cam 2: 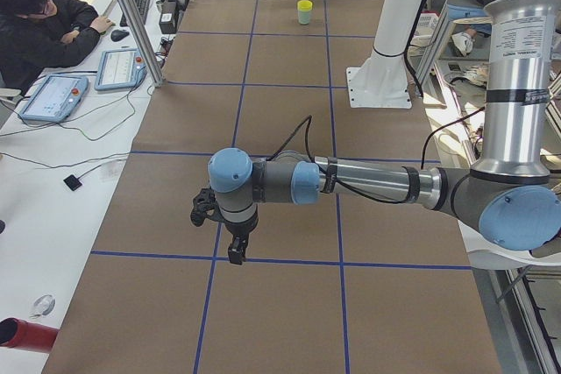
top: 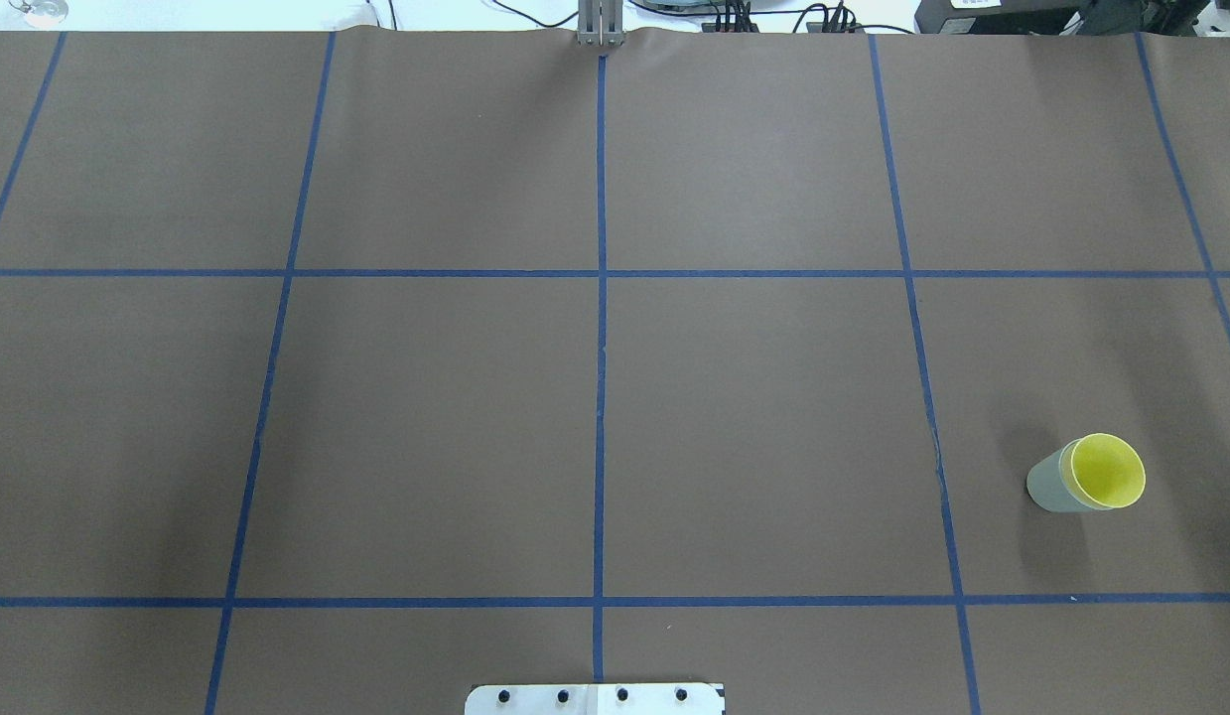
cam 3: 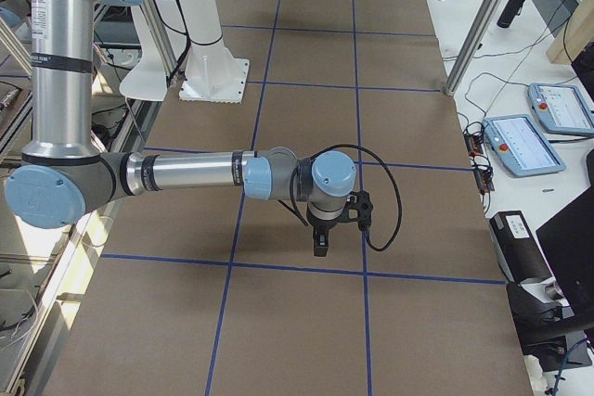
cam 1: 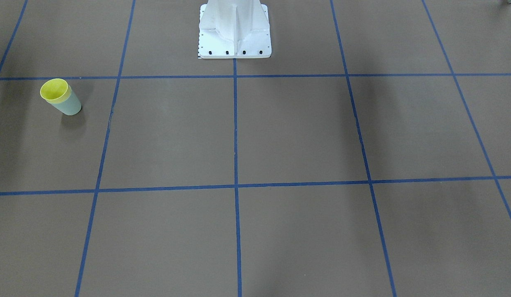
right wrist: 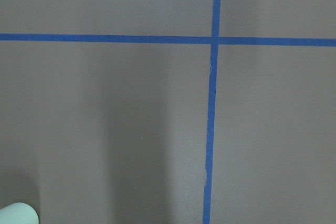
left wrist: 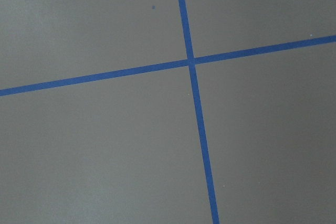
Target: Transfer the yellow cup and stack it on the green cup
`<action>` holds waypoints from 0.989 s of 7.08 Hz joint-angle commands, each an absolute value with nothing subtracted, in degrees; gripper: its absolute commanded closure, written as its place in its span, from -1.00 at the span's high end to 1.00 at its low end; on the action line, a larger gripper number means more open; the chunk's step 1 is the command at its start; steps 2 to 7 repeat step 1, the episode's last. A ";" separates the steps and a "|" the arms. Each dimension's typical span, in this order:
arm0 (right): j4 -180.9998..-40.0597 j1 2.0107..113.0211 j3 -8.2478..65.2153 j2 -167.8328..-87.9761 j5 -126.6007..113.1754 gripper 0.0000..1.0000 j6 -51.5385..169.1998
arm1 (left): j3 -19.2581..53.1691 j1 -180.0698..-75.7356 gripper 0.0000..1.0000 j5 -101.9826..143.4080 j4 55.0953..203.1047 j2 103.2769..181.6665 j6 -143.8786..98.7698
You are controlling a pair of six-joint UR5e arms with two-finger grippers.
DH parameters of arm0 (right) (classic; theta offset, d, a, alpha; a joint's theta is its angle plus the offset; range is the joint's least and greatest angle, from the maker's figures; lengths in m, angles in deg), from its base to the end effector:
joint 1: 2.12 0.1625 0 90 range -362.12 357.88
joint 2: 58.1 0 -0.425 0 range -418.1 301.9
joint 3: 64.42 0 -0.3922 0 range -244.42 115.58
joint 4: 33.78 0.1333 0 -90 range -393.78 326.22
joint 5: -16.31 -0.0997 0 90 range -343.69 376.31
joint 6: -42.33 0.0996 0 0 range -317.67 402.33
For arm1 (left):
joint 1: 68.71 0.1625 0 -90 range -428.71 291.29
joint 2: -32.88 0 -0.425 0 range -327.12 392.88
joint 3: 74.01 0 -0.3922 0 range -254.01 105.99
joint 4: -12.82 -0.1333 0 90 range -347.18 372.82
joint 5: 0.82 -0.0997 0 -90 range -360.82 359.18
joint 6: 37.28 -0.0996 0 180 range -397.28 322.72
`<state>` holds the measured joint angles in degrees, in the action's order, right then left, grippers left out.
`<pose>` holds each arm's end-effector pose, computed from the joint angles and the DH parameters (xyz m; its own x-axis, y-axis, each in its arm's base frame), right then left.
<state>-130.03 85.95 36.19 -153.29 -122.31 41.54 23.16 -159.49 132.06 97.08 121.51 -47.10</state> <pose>0.0434 -0.4525 0.6160 0.6605 -0.0252 0.7504 0.0428 0.9991 -0.0041 -0.0721 -0.4789 0.6206 0.7243 0.1614 -0.6703 -0.1116 0.9868 0.1171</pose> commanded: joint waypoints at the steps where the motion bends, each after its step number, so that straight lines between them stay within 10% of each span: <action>1: -130.02 85.95 36.21 -153.28 -122.29 1.00 41.54 | 23.11 -159.50 1.00 132.07 97.11 121.56 -47.30; 7: -130.02 85.95 36.21 -153.28 -122.29 1.00 41.54 | 23.11 -159.50 1.00 132.07 97.11 121.56 -47.30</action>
